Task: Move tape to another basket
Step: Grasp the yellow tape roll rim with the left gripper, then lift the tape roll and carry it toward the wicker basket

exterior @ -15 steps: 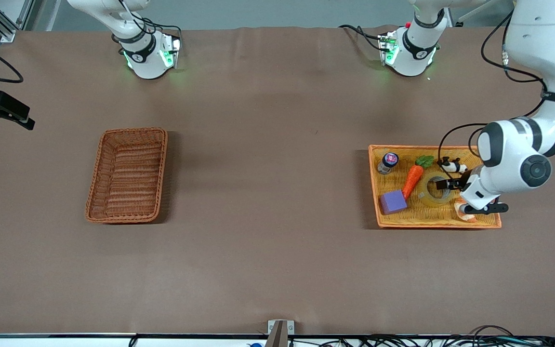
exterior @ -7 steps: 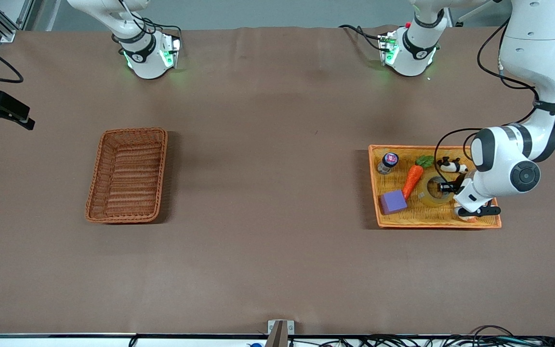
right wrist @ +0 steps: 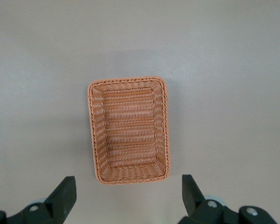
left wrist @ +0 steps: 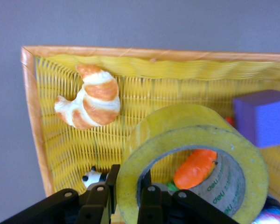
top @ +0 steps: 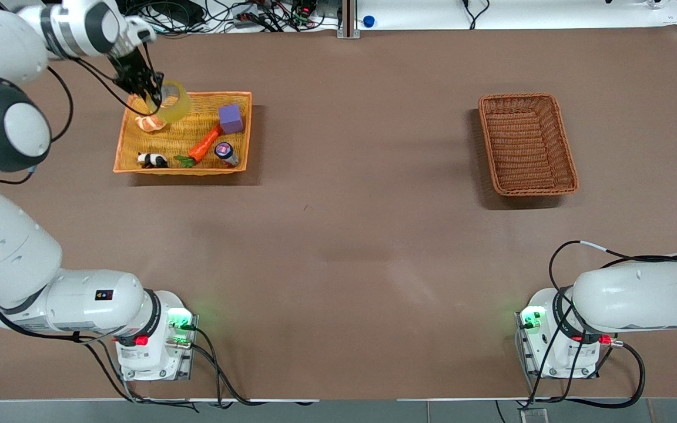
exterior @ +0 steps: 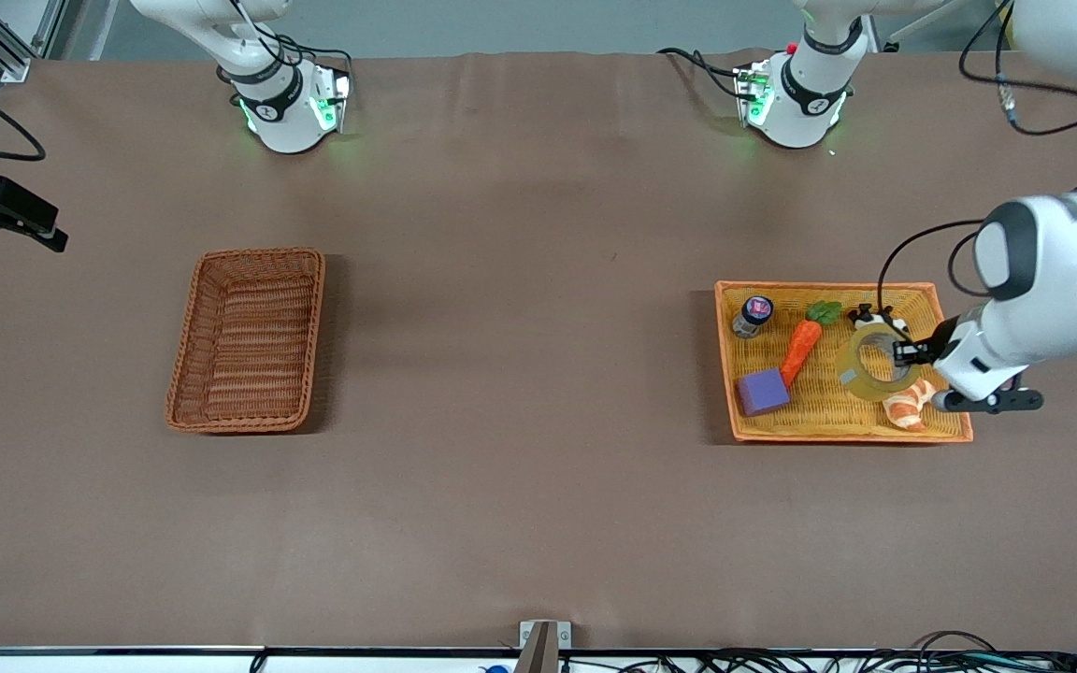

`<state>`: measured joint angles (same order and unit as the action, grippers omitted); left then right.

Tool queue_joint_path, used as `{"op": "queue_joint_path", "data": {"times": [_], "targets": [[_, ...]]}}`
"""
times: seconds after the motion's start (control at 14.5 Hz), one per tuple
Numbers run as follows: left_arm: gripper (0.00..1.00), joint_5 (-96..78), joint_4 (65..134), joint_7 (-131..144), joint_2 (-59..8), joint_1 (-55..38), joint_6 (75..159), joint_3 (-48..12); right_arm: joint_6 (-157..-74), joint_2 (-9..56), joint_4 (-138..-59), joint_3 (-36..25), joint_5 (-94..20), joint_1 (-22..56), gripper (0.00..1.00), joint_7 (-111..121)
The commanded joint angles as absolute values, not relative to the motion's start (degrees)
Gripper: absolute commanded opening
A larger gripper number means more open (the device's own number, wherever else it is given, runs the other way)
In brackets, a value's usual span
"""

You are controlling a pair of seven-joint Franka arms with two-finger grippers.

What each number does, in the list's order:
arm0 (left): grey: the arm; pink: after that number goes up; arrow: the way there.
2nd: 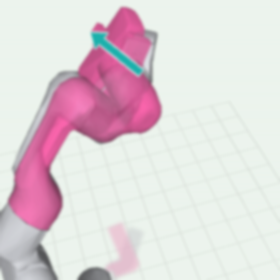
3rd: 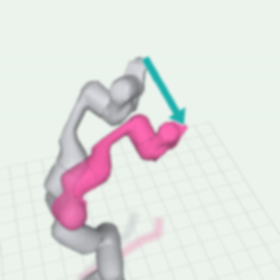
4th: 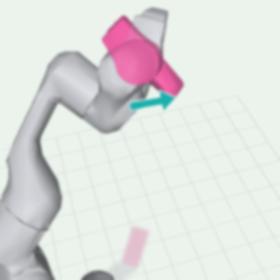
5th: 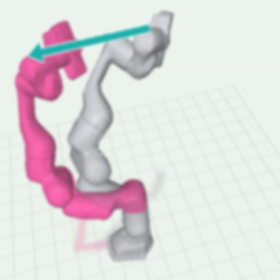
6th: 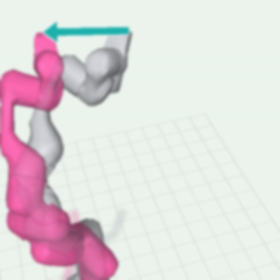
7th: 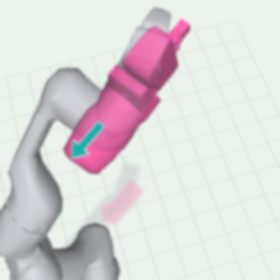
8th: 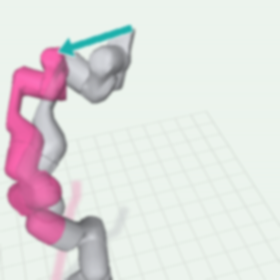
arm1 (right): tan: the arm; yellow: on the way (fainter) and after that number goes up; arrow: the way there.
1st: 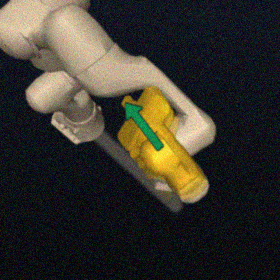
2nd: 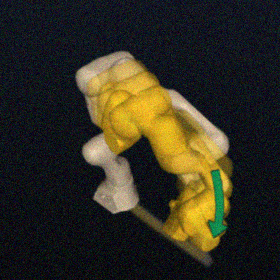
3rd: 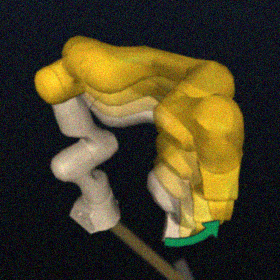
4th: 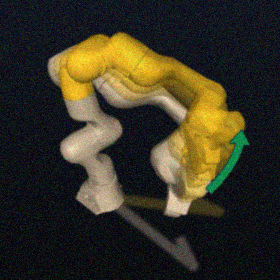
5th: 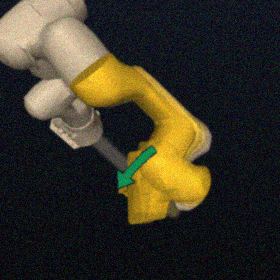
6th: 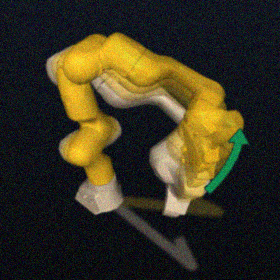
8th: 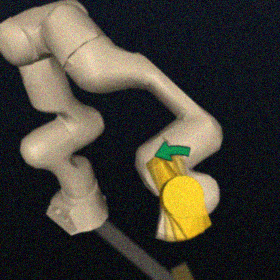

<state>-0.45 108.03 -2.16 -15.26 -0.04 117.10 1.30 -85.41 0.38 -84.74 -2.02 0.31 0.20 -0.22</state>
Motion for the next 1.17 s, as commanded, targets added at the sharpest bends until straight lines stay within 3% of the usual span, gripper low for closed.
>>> {"op": "queue_joint_path", "data": {"times": [0.0,0.21,0.41,0.76,1.1], "targets": [[0.04,-0.44,105.4,0.86,-12.83,-0.09,111.91,-3.67,-85.25,0.09,-84.9,-1.49,-0.62,-0.88,1.0,0.62],[0.06,-0.61,100.47,7.8,-13.79,-0.09,104.78,-11.84,-85.17,0.09,-84.9,-1.49,-0.62,-0.88,1.0,0.62],[0.07,-3.42,97.31,18.24,-16.77,-0.18,104.24,-21.33,-85.17,0.09,-84.9,-1.49,-0.62,-0.88,1.0,0.62],[0.07,-3.08,86.5,30.29,-32.04,-2.1,105.02,-35.05,-85.17,0.09,-84.9,-1.49,-0.7,-0.97,1.0,0.7],[0.07,6.22,75.59,45.32,-47.0,-16.76,114.23,-33.15,-85.08,0.09,-84.9,-1.58,-0.79,-0.97,1.0,0.7]]}}
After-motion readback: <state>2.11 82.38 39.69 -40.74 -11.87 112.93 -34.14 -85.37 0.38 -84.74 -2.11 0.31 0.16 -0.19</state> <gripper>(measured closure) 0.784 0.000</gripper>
